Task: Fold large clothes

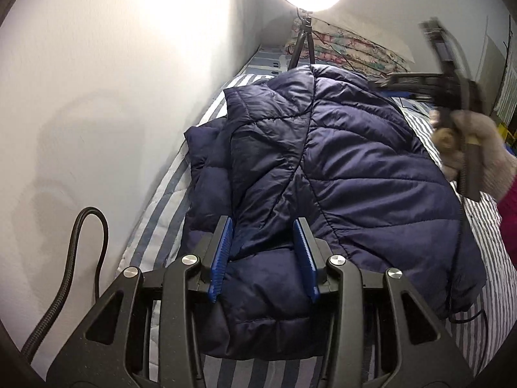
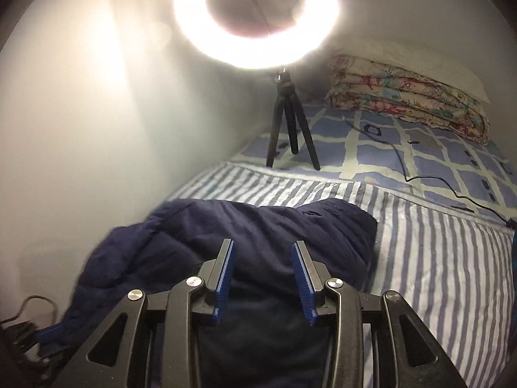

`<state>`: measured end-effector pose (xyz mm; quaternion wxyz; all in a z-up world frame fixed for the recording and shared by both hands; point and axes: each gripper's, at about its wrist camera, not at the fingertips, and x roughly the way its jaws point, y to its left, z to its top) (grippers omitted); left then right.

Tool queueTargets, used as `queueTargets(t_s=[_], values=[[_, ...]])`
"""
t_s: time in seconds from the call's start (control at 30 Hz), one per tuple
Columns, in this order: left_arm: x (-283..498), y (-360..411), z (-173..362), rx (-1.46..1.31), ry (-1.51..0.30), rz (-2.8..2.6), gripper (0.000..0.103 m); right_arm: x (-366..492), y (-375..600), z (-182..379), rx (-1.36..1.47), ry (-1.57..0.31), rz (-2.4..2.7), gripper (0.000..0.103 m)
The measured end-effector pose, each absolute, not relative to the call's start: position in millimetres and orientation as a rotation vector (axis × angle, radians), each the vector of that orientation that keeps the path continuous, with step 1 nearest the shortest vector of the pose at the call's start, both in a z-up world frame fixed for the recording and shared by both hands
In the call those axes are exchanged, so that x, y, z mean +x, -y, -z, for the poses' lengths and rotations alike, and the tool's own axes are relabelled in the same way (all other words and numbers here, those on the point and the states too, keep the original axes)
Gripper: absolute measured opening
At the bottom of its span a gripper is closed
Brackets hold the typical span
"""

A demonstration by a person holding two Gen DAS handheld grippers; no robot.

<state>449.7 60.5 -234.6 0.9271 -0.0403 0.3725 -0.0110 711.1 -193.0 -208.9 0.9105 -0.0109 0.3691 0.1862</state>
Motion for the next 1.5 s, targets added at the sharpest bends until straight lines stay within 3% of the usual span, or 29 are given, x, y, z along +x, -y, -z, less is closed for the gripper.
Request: queueTargets(t_s=[0.2, 0.27, 0.33, 0.37, 0.53, 0.77, 0.87, 1.0, 1.07, 1.17, 1.23, 1.3, 1.4, 1.5], values=[[447.1, -65.6, 232.0, -0.099, -0.760, 0.015, 0.044, 730.8, 174.3, 234.1, -0.081, -0.866, -0.343, 0.042], [442.5, -72.9, 223.8, -0.148, -0.757, 0.020, 0.049, 724.9, 180.7, 221.6, -0.070, -0.861, -0.356, 0.051], [437.5, -78.7, 215.8, -0.179, -0.752, 0.031, 0.055, 714.1, 195.2, 205.6, -0.023, -0.842, -0.373, 0.066], [435.5, -80.9, 212.5, -0.187, -0.750, 0.035, 0.058, 709.8, 200.9, 199.6, 0.003, -0.838, -0.385, 0.068], [428.6, -91.8, 204.0, -0.230, -0.763, 0.055, 0.060, 645.7, 245.3, 186.6, 0.179, -0.906, -0.524, 0.088], [429.0, -92.0, 202.6, -0.298, -0.815, 0.114, 0.061, 579.1, 285.0, 255.7, 0.479, -1.143, -0.574, 0.092], [426.5, -92.2, 199.3, -0.297, -0.820, 0.120, 0.061, 559.9, 289.4, 281.6, 0.637, -1.195, -0.628, 0.092], [426.1, -96.6, 197.7, -0.302, -0.825, 0.110, 0.061, 544.6, 276.3, 288.6, 0.645, -1.172, -0.711, 0.092], [426.7, -98.9, 197.8, -0.313, -0.828, 0.106, 0.061, 544.7, 265.4, 291.8, 0.667, -1.176, -0.778, 0.086], [429.6, -99.7, 199.6, -0.325, -0.841, 0.110, 0.061, 548.5, 251.1, 298.1, 0.649, -1.197, -0.808, 0.070], [430.9, -98.5, 201.0, -0.328, -0.850, 0.113, 0.061, 550.2, 248.1, 300.0, 0.644, -1.206, -0.806, 0.044], [433.4, -99.1, 201.8, -0.336, -0.857, 0.117, 0.061, 551.4, 246.9, 297.8, 0.621, -1.212, -0.802, 0.031], [438.6, -104.1, 201.4, -0.362, -0.859, 0.119, 0.064, 545.0, 243.2, 281.1, 0.488, -1.202, -0.795, 0.023], [447.9, -110.0, 204.0, -0.408, -0.866, 0.129, 0.078, 537.5, 242.5, 262.2, 0.346, -1.214, -0.783, 0.021]])
